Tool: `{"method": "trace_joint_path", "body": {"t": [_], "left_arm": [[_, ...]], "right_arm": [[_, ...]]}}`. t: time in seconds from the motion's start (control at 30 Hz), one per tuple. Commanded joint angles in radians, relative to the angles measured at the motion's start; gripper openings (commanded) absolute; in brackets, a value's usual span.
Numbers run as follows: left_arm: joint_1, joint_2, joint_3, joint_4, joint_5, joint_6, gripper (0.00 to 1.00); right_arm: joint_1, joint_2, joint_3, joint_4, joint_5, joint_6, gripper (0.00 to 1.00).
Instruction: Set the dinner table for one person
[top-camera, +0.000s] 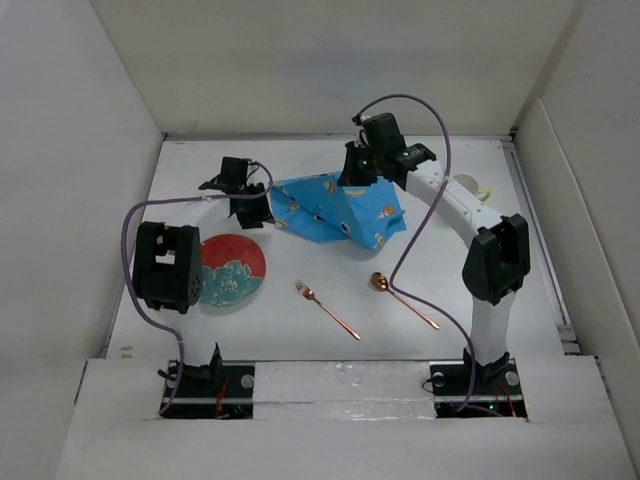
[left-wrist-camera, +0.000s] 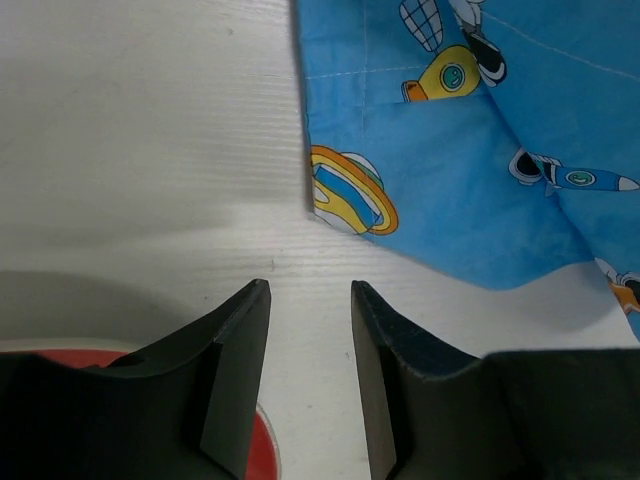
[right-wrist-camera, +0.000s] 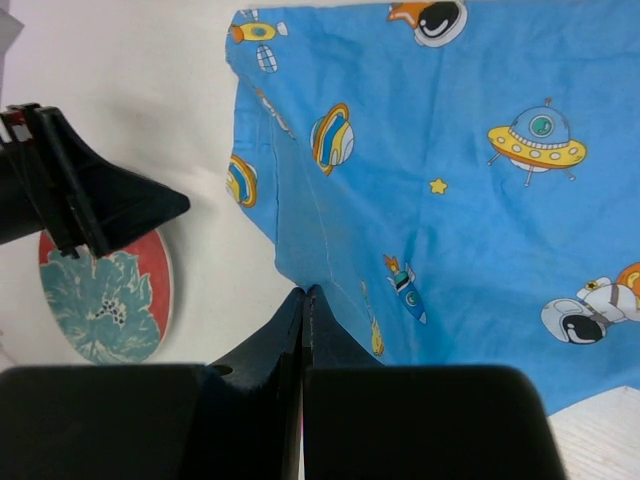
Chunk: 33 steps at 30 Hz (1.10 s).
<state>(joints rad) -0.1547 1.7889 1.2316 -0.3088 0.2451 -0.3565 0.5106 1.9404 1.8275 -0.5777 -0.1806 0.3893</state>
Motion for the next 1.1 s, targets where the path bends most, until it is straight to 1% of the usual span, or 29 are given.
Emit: {"method": "trace_joint_path", "body": {"t": [0.0,0.13,0.3,0.4,0.43,0.47,0.57,0.63,0.67,0.7,0.73,0.77,0.8,0.83,0.87,0.9,0.93,0.97,1.0,1.03,1.07], "left_arm": [[-0.028,0.027,0.055,-0.015,0.0,0.014,0.36],[-0.066,0.122,0.124,-0.041,-0.044,0.014,0.37],[-0.106,0.202,0.19,-0.058,-0.11,0.01,0.34],[-0.115,0.236,0.218,-0.07,-0.115,0.014,0.27],[-0.124,0.248,0.224,-0.07,-0.112,0.022,0.11],[-0.124,0.251,0.238,-0.072,-0.121,0.024,0.0],[-0.124,0.231,0.29,-0.078,-0.168,0.019,0.0],[-0.091,0.204,0.405,-0.091,-0.178,0.01,0.0],[-0.077,0.199,0.536,-0.105,-0.185,-0.005,0.0],[-0.051,0.205,0.608,-0.121,-0.191,-0.016,0.0],[-0.039,0.214,0.697,-0.162,-0.204,-0.024,0.0],[-0.029,0.224,0.785,-0.186,-0.233,-0.033,0.0],[-0.02,0.237,0.968,-0.214,-0.234,-0.051,0.0],[-0.011,0.26,1.058,-0.248,-0.266,-0.061,0.0],[0.001,0.264,1.124,-0.253,-0.286,-0.071,0.0],[0.001,0.23,1.184,-0.244,-0.296,-0.093,0.0],[0.01,0.199,1.169,-0.183,-0.309,-0.101,0.0],[0.01,0.164,1.148,-0.155,-0.337,-0.104,0.0],[0.01,0.094,1.076,-0.12,-0.352,-0.107,0.0],[0.01,0.055,1.031,-0.051,-0.374,-0.096,0.0],[0.01,0.015,0.932,-0.021,-0.426,-0.093,0.0]], "right_arm": [[-0.029,-0.003,0.052,0.045,-0.077,0.028,0.0],[-0.038,0.005,0.079,0.033,-0.095,0.023,0.0],[-0.038,-0.015,0.081,0.045,-0.108,0.022,0.0],[-0.056,-0.035,0.085,0.059,-0.102,0.022,0.0],[-0.057,-0.04,0.088,0.062,-0.102,0.02,0.0],[-0.067,-0.043,0.096,0.062,-0.102,0.022,0.0],[-0.112,-0.025,0.145,0.059,-0.096,0.017,0.0],[-0.142,0.008,0.238,0.045,-0.095,0.016,0.0],[-0.161,0.029,0.286,0.042,-0.099,0.016,0.0],[-0.2,0.092,0.344,0.017,-0.103,0.017,0.0],[-0.22,0.133,0.506,-0.01,-0.115,0.019,0.0],[-0.242,0.175,0.601,-0.036,-0.126,0.028,0.0],[-0.286,0.259,0.7,-0.084,-0.146,0.039,0.0],[-0.309,0.29,0.868,-0.096,-0.202,0.055,0.0],[-0.331,0.307,0.912,-0.088,-0.233,0.098,0.0],[-0.352,0.304,0.917,-0.015,-0.258,0.124,0.0],[-0.392,0.261,0.888,0.045,-0.305,0.179,0.0],[-0.414,0.231,0.789,0.114,-0.338,0.209,0.0],[-0.431,0.2,0.749,0.241,-0.364,0.229,0.0],[-0.454,0.163,0.727,0.283,-0.413,0.246,0.0],[-0.454,0.155,0.734,0.303,-0.431,0.244,0.0]]}}
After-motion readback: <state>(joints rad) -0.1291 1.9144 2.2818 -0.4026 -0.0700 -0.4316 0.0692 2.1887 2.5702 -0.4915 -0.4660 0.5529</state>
